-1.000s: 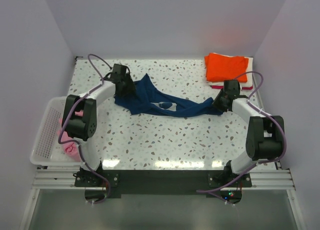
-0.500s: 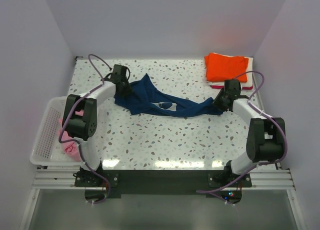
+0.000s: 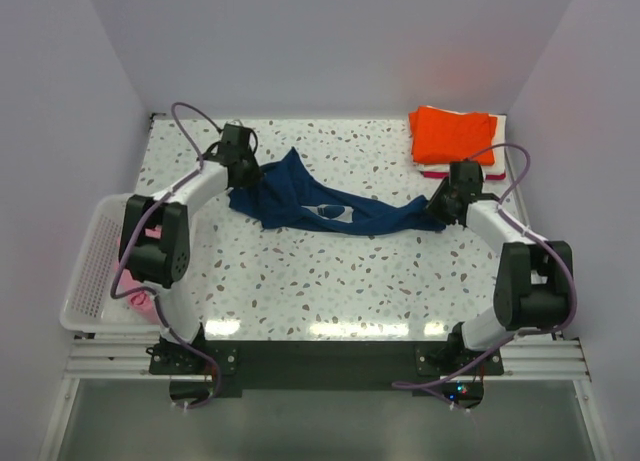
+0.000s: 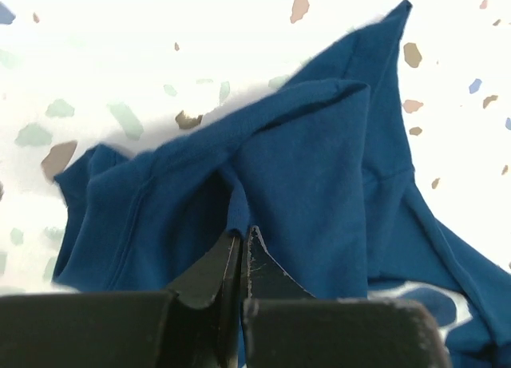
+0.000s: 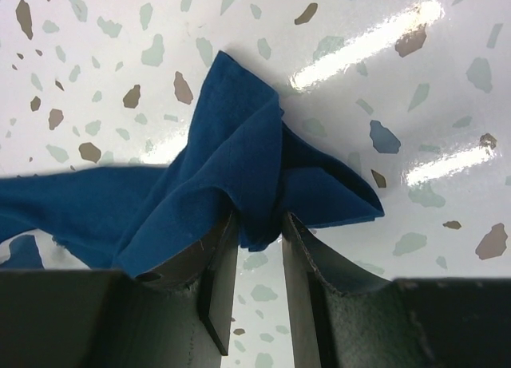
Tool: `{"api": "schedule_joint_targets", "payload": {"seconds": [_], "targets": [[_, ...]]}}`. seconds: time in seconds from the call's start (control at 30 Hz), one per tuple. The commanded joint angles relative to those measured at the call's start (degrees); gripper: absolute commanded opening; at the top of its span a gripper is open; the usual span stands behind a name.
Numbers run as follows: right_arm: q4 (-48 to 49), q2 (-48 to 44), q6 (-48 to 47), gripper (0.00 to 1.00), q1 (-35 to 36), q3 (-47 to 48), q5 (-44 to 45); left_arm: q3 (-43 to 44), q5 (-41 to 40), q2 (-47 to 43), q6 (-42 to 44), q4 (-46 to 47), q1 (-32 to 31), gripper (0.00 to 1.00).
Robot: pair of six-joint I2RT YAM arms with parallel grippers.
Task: Fold and stack the t-shirts
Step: Flatten the tshirt out
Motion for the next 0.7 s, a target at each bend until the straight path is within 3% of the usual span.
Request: {"api": "schedule_joint_targets", "payload": {"seconds": [0.0,0.3,0.47,0.67], "targets": [[0.9,-3.0,-0.2,0.32,-0.1,-1.0,-0.3,-3.4,1.0,-9.9,-0.6,0.7,0.0,0.00],[-0.3,-9.6,-0.6,0.33,-0.2,-5.8,-0.3,-21.5,0.6,-35.8,-4.6,-5.0,0.0,0.00],[-2.2,-15.2,-1.7,0.39,-0.1,-11.2,-0.4,-34.9,1.9,-54.9,-9.6,-11.7,0.1,0.00],[-6.4,-26.2,-2.8,0.49,-0.1,-16.2,0.0,-39.4,1.4,-69.2,-11.3,-20.9,0.1,0.00]]}}
